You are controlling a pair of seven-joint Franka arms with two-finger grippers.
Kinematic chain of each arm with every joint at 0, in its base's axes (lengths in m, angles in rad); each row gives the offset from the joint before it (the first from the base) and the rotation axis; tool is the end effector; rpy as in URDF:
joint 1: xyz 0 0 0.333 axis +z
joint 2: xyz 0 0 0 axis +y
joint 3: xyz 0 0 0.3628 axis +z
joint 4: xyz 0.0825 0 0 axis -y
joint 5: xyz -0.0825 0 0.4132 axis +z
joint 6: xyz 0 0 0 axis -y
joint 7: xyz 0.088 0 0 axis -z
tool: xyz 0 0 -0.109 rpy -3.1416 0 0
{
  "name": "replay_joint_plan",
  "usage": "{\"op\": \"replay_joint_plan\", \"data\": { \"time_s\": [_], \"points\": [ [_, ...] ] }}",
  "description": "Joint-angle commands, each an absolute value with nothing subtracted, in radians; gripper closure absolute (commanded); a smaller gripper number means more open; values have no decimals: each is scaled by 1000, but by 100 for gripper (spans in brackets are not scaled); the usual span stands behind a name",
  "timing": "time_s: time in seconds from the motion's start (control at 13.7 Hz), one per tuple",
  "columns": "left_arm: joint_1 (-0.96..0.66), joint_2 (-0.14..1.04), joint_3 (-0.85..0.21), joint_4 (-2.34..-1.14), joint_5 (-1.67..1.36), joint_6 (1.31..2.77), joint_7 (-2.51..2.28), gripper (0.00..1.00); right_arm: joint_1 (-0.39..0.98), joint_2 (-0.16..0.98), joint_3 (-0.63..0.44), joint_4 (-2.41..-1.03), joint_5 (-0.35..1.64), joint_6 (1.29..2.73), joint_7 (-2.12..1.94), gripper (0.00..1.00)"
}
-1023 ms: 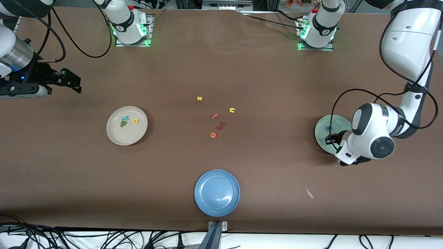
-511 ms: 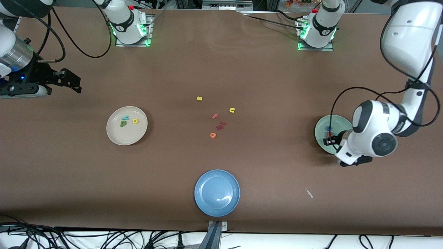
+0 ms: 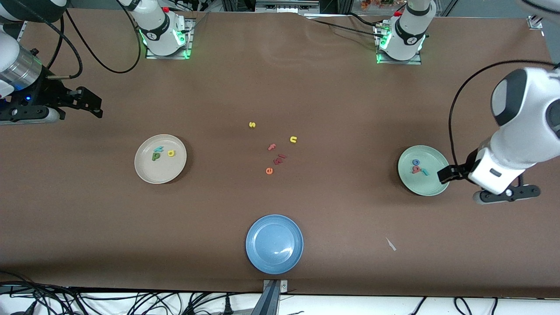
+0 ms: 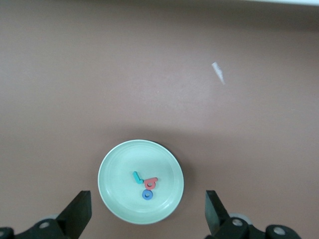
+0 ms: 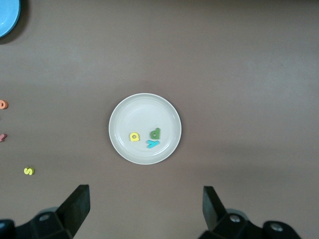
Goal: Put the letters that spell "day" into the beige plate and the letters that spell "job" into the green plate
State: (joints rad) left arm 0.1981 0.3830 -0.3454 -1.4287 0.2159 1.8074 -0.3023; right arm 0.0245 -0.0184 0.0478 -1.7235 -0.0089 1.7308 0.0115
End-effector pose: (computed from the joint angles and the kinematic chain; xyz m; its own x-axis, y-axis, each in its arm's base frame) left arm 0.7170 -0.0463 0.5237 0.9908 0.1285 0.0415 0.1314 -0.9885 -0.0748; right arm 0.5856 0.0418 0.6170 0.9977 0.0622 0.0258 0.0619 -0.9980 0.0094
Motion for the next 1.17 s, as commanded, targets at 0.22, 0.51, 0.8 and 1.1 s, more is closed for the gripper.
{"op": "replay_joint_plan", "data": {
  "time_s": [0.22,0.51,0.8,1.1],
  "points": [
    [189,385,-370,-1278,221,1704,-298,0,20,-18,51,-1713,-17,1729,5,0],
    [198,376,-388,-1272,210,1672,-314,0,20,-18,51,-1713,-14,1729,5,0],
    [146,351,-323,-1258,112,1667,-302,0,20,-18,51,-1713,-15,1729,5,0],
    [-8,319,-54,-1294,-52,1617,-241,0,20,-18,51,-1715,-15,1729,5,0]
  ]
}}
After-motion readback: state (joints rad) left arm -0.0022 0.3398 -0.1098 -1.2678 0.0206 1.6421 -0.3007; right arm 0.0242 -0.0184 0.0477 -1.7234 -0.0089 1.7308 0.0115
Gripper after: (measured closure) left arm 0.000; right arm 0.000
